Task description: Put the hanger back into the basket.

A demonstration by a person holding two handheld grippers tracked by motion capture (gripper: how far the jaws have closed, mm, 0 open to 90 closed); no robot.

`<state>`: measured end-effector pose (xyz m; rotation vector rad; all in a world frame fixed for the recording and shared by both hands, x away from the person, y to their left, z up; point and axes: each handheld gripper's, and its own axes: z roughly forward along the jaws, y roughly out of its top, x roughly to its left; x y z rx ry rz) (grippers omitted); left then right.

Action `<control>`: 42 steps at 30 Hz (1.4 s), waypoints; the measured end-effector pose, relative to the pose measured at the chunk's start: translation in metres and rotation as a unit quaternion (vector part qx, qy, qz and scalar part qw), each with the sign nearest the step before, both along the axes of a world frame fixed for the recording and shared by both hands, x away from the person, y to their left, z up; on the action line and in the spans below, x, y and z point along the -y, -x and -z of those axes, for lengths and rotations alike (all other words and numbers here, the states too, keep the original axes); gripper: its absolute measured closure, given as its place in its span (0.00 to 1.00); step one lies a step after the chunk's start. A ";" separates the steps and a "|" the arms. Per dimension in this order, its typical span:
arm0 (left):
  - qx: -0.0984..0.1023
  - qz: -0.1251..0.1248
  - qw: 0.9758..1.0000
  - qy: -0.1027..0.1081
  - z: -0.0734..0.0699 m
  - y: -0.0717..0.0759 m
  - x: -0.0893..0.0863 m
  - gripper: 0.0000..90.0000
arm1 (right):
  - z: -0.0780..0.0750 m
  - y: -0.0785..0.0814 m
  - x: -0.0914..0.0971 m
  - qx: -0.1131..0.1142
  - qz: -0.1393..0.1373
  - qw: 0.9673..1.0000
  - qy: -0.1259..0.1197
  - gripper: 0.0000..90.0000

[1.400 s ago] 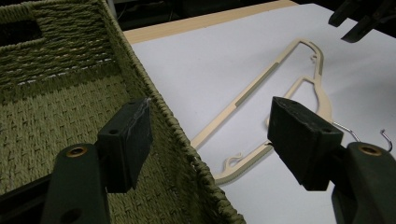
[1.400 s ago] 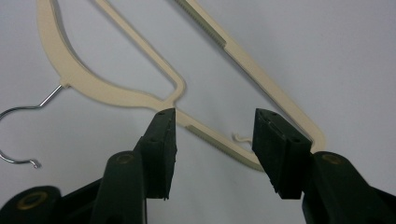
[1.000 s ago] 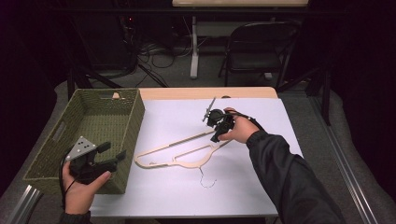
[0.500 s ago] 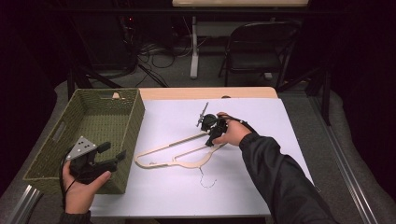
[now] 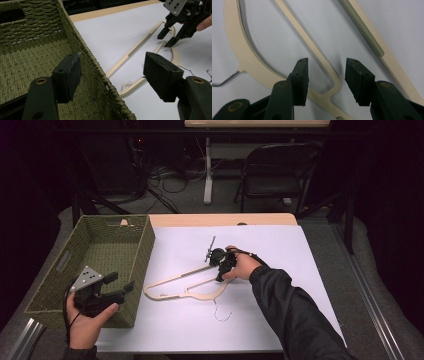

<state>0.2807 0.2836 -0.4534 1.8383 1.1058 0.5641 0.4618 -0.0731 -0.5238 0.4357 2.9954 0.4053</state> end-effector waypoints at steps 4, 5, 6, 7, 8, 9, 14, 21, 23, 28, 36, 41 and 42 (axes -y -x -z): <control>0.001 0.001 1.000 -0.001 0.000 0.000 0.000 0.34 | 0.002 0.000 -0.001 0.001 -0.002 1.000 0.001 0.59; 0.001 0.001 1.000 -0.001 0.000 0.000 0.000 0.34 | 0.002 0.000 -0.001 0.001 -0.002 1.000 0.001 0.59; 0.001 0.001 1.000 -0.001 0.000 0.000 0.001 0.34 | 0.000 -0.001 -0.001 -0.006 -0.005 1.000 0.016 0.59; 0.001 0.001 1.000 -0.001 0.000 0.000 0.001 0.34 | 0.000 -0.001 -0.002 -0.008 -0.007 1.000 0.020 0.59; 0.001 0.001 1.000 -0.001 0.000 0.000 0.000 0.34 | 0.003 -0.001 -0.002 0.000 -0.004 1.000 0.006 0.59; 0.001 0.001 1.000 -0.001 0.000 0.000 0.000 0.34 | 0.003 -0.001 -0.002 0.001 -0.004 1.000 0.006 0.59; 0.000 0.000 1.000 -0.001 0.000 0.000 0.000 0.34 | 0.004 -0.002 -0.003 0.001 -0.004 1.000 0.008 0.58; -0.001 0.002 1.000 -0.002 0.000 0.000 0.000 0.34 | 0.006 -0.004 -0.004 -0.005 0.001 1.000 0.009 0.57; -0.001 0.002 1.000 -0.002 0.001 0.000 0.001 0.34 | 0.006 -0.005 -0.004 -0.008 0.001 1.000 0.009 0.57; 0.000 0.002 1.000 -0.001 0.000 0.000 0.001 0.34 | 0.006 -0.006 -0.003 -0.021 0.002 1.000 0.008 0.62; -0.001 0.001 1.000 -0.002 0.000 0.000 0.000 0.34 | 0.005 -0.003 -0.010 -0.027 -0.011 0.999 0.034 0.77; 0.000 -0.001 1.000 0.000 0.000 0.000 0.000 0.34 | 0.003 0.000 -0.013 -0.025 -0.039 0.997 0.060 0.80; 0.000 -0.001 1.000 0.000 0.000 0.000 0.000 0.34 | 0.004 0.002 -0.013 -0.024 -0.042 0.997 0.063 0.82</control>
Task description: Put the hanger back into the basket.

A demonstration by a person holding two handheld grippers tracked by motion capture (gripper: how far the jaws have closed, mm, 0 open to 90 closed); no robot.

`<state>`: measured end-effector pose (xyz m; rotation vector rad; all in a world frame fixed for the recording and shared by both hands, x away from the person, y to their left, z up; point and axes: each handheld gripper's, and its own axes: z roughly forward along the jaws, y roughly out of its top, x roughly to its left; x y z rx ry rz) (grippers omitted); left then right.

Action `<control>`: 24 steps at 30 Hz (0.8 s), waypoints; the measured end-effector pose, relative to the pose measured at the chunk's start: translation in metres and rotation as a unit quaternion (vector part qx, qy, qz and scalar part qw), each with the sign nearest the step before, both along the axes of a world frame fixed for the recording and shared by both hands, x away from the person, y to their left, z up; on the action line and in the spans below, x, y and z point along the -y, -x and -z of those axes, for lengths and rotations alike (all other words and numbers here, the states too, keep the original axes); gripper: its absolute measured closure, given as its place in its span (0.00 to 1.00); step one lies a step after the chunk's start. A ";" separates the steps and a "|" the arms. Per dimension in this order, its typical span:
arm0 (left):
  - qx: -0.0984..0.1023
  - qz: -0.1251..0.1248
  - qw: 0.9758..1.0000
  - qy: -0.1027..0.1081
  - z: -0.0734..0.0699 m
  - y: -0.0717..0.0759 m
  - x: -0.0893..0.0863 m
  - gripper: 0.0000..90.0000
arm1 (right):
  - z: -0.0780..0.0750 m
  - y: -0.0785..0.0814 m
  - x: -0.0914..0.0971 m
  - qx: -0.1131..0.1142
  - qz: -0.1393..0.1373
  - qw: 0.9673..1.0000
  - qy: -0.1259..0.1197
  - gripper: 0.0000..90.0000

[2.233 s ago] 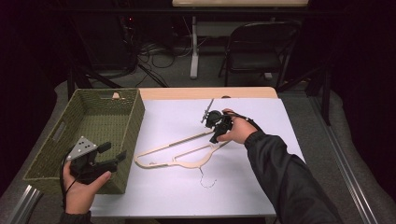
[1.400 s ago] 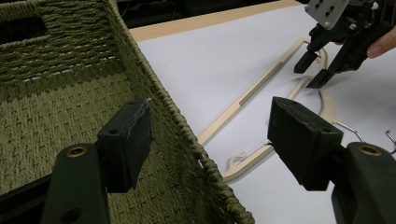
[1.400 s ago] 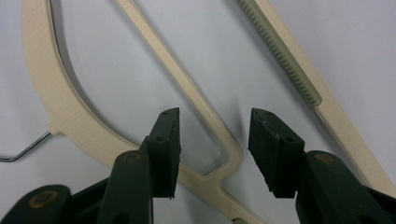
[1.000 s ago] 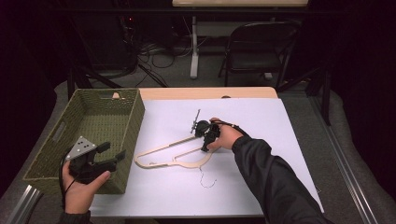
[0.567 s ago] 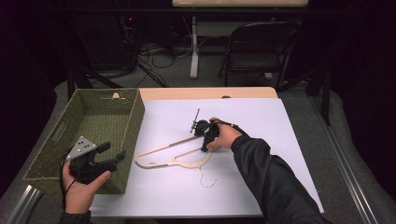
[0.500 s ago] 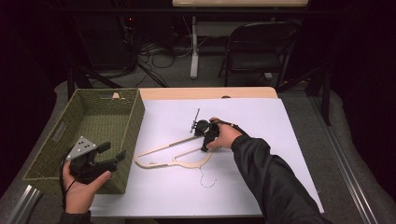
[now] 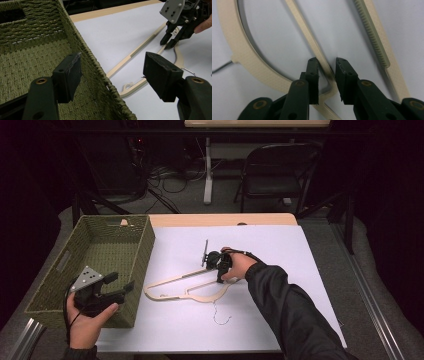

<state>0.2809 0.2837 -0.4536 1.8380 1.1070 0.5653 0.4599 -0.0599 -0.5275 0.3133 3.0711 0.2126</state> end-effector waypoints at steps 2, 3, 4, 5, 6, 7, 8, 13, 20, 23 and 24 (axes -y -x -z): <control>0.000 0.000 1.000 0.000 0.000 0.000 0.000 0.34 | 0.000 0.001 0.000 0.000 -0.012 1.000 0.004 0.83; 0.001 0.000 1.000 0.000 0.000 0.000 0.000 0.34 | 0.000 0.003 0.001 -0.004 -0.021 1.000 0.013 0.86; 0.001 0.000 1.000 0.000 0.000 0.000 0.000 0.34 | 0.000 0.004 0.001 -0.004 -0.028 0.999 0.015 0.87; 0.001 0.000 1.000 0.000 0.000 0.000 0.000 0.34 | 0.000 0.004 0.001 -0.004 -0.028 0.999 0.015 0.87; 0.001 0.000 1.000 0.000 0.000 0.000 0.000 0.34 | 0.000 0.005 0.002 -0.007 -0.030 0.999 0.019 0.89; 0.001 0.000 1.000 -0.001 0.000 0.000 0.001 0.34 | 0.000 0.007 0.003 -0.010 -0.037 0.999 0.025 0.93; 0.001 0.000 1.000 0.000 0.000 0.000 0.001 0.34 | -0.001 0.007 0.003 -0.015 -0.038 0.999 0.029 0.94; 0.002 0.001 1.000 -0.001 -0.001 0.000 0.001 0.34 | -0.001 0.007 0.007 -0.024 -0.025 0.999 0.022 0.95; 0.002 0.005 1.000 -0.003 -0.001 0.000 0.003 0.35 | -0.002 0.007 0.008 -0.026 -0.026 0.999 0.021 0.95; 0.004 0.008 1.000 -0.002 0.000 0.000 0.004 0.36 | -0.003 0.008 0.009 -0.028 -0.021 0.999 0.015 0.95; 0.006 0.011 1.000 -0.003 -0.001 0.001 0.005 0.36 | -0.004 0.008 0.010 -0.033 -0.023 0.999 0.016 0.95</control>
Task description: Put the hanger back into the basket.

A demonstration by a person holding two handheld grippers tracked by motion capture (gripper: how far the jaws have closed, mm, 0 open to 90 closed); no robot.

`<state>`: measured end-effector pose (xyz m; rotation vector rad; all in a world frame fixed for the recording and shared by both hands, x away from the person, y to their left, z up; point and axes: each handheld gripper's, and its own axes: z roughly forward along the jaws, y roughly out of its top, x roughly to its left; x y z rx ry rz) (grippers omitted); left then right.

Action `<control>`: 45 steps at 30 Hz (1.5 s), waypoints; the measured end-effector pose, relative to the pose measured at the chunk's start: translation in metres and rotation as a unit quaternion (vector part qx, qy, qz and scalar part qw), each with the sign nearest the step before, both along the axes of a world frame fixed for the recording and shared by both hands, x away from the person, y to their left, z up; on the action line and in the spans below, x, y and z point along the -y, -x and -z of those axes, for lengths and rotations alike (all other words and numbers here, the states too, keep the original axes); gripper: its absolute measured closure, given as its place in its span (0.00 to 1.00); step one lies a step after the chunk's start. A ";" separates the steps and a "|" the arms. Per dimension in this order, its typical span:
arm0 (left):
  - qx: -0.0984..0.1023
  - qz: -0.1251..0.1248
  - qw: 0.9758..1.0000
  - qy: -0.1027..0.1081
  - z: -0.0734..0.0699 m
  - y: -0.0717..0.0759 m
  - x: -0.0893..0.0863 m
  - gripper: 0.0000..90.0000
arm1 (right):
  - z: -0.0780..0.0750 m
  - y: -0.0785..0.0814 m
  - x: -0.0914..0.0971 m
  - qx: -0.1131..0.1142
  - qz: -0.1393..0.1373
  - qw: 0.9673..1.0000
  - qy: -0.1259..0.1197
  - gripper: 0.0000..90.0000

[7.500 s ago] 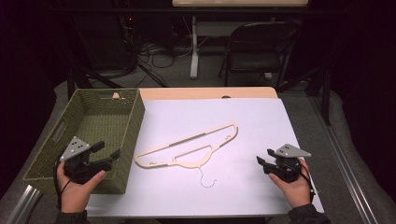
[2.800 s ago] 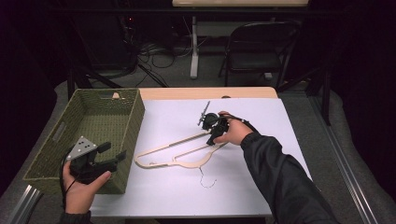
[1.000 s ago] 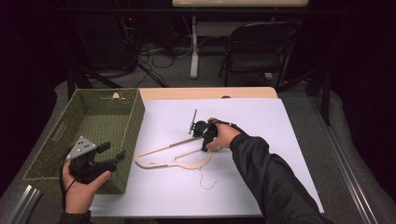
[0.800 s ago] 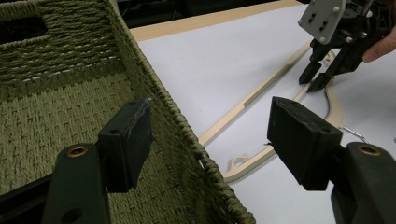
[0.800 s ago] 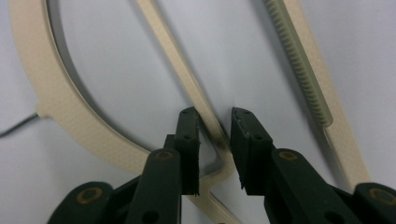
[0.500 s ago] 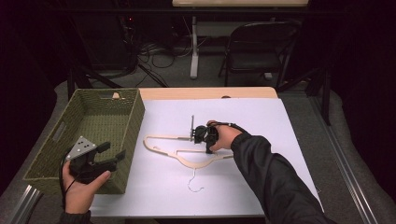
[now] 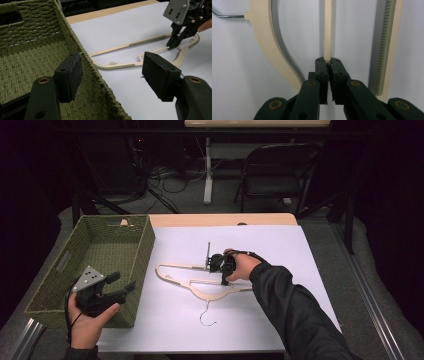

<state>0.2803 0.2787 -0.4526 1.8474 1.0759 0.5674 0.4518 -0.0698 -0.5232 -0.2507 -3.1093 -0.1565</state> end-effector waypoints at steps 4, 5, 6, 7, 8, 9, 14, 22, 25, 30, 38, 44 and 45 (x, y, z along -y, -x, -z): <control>0.003 0.011 1.000 0.000 -0.002 0.002 0.005 0.37 | -0.004 0.002 0.004 -0.003 0.001 1.000 -0.003 0.95; 0.003 0.011 1.000 0.000 -0.002 0.002 0.005 0.37 | -0.006 0.003 0.005 -0.004 0.001 1.000 -0.002 0.95; 0.003 0.021 1.000 -0.002 -0.002 0.002 0.009 0.38 | -0.008 0.004 0.006 -0.006 0.000 1.000 -0.003 0.95; 0.003 0.021 1.000 -0.002 -0.002 0.002 0.009 0.38 | -0.010 0.006 0.008 -0.010 0.004 1.000 -0.003 0.95; 0.002 0.031 1.000 -0.005 -0.002 0.002 0.015 0.38 | -0.012 0.007 0.009 -0.009 0.000 1.000 -0.003 0.95; 0.002 0.037 0.999 -0.008 -0.002 0.003 0.018 0.38 | -0.014 0.009 0.010 -0.006 0.000 1.000 -0.005 0.95; 0.003 0.071 0.997 -0.017 0.000 0.004 0.040 0.38 | -0.027 0.022 0.018 -0.024 -0.001 0.999 -0.024 0.95; 0.000 0.122 0.992 -0.031 0.009 0.004 0.077 0.38 | -0.039 0.036 0.035 -0.048 0.004 0.997 -0.063 0.95; 0.006 0.151 0.987 -0.048 0.016 0.003 0.095 0.38 | -0.042 0.040 0.040 -0.049 0.008 0.997 -0.067 0.95; 0.019 0.193 0.976 -0.095 0.035 -0.005 0.121 0.37 | -0.046 0.044 0.044 -0.054 0.007 0.996 -0.069 0.95; 0.025 0.219 0.966 -0.133 0.053 -0.007 0.140 0.27 | -0.046 0.046 0.041 -0.062 0.005 0.996 -0.070 0.95; 0.035 0.226 0.960 -0.159 0.062 -0.006 0.146 0.25 | -0.043 0.045 0.037 -0.069 0.002 0.995 -0.068 0.95; 0.038 0.227 0.959 -0.165 0.064 -0.005 0.148 0.24 | -0.043 0.045 0.036 -0.073 0.005 0.995 -0.067 0.95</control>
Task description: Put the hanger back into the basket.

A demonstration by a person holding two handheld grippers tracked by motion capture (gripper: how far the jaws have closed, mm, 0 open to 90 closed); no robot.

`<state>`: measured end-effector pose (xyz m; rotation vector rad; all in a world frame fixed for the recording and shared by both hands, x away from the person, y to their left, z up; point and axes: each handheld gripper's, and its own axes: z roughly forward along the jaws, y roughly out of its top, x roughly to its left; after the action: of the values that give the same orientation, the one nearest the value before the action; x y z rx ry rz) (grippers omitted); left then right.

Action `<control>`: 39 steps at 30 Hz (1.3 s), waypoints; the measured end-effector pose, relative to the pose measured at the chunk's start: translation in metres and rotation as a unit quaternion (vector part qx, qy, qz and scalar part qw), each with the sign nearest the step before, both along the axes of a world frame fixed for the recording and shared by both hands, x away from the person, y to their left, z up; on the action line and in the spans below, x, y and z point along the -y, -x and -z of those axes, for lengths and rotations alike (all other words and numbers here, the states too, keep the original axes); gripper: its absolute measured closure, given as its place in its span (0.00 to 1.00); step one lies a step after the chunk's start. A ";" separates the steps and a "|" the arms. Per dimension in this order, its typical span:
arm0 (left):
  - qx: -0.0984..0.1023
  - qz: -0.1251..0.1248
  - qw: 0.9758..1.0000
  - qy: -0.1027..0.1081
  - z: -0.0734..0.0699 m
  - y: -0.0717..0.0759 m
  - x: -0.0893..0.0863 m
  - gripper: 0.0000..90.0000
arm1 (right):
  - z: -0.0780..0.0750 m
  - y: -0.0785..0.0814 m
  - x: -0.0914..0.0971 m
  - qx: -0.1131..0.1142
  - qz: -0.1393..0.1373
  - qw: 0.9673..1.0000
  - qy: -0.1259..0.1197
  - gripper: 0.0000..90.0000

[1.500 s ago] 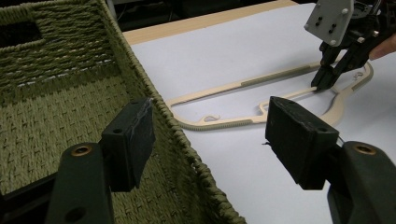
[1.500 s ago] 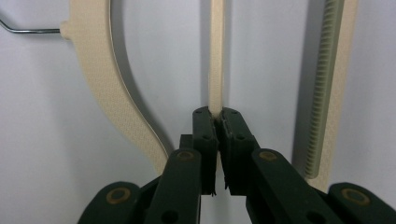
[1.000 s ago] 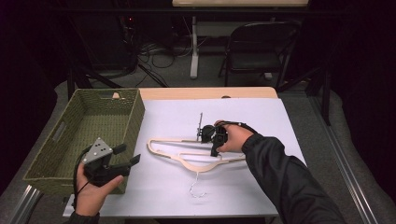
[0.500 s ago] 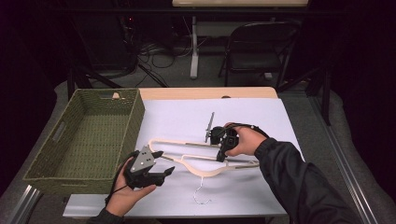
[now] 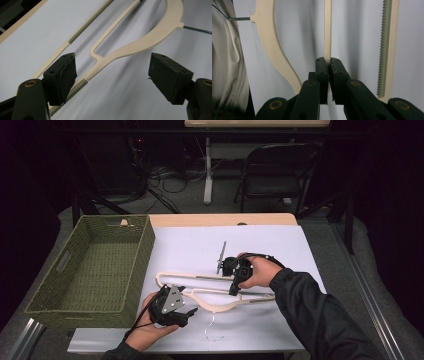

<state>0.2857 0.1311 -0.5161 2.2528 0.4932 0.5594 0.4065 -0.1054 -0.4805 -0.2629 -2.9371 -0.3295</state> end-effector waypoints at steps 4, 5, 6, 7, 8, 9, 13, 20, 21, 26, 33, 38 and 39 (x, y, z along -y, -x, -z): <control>0.008 0.007 1.000 -0.019 0.005 -0.001 0.004 0.24 | 0.001 0.000 -0.002 -0.001 -0.003 1.000 -0.003 0.95; 0.012 0.009 1.000 -0.027 0.008 -0.001 0.006 0.24 | 0.001 0.000 -0.003 -0.004 -0.003 1.000 -0.004 0.95; 0.012 0.009 1.000 -0.027 0.008 -0.001 0.006 0.24 | 0.001 0.000 -0.003 -0.004 -0.003 1.000 -0.004 0.95; 0.015 0.009 0.999 -0.030 0.009 -0.001 0.007 0.24 | 0.001 0.000 -0.004 -0.005 -0.003 1.000 -0.001 0.95; 0.016 0.009 0.999 -0.029 0.010 -0.001 0.009 0.24 | 0.001 0.000 -0.004 -0.005 -0.003 1.000 -0.001 0.95; 0.018 0.012 0.999 -0.030 0.010 -0.001 0.009 0.25 | 0.002 -0.001 -0.004 -0.006 -0.005 1.000 -0.004 0.95; 0.040 0.026 0.998 -0.033 0.011 0.001 0.013 0.31 | 0.003 -0.001 -0.006 -0.009 -0.006 1.000 -0.005 0.95; 0.049 0.056 0.996 -0.040 0.011 0.003 0.015 0.46 | 0.006 0.000 -0.011 -0.014 -0.007 1.000 -0.010 0.95; 0.052 0.060 0.996 -0.041 0.011 0.004 0.016 0.46 | 0.006 -0.001 -0.012 -0.014 -0.010 1.000 -0.009 0.95; 0.042 0.076 0.995 -0.047 0.013 0.003 0.018 0.54 | 0.007 0.000 -0.015 -0.012 -0.012 1.000 -0.005 0.95; 0.016 0.080 0.996 -0.043 0.018 0.001 0.021 0.59 | 0.011 0.000 -0.016 -0.007 -0.013 1.000 0.003 0.95; 0.006 0.077 0.996 -0.036 0.017 0.000 0.020 0.61 | 0.012 -0.001 -0.017 -0.010 -0.016 1.000 0.009 0.95; 0.003 0.075 0.997 -0.034 0.016 0.000 0.019 0.61 | 0.012 0.000 -0.018 -0.010 -0.016 1.000 0.009 0.95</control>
<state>0.2858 0.1118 -0.5323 2.3280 0.3023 0.5135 0.4069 -0.0879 -0.4927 -0.2199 -2.9219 -0.2930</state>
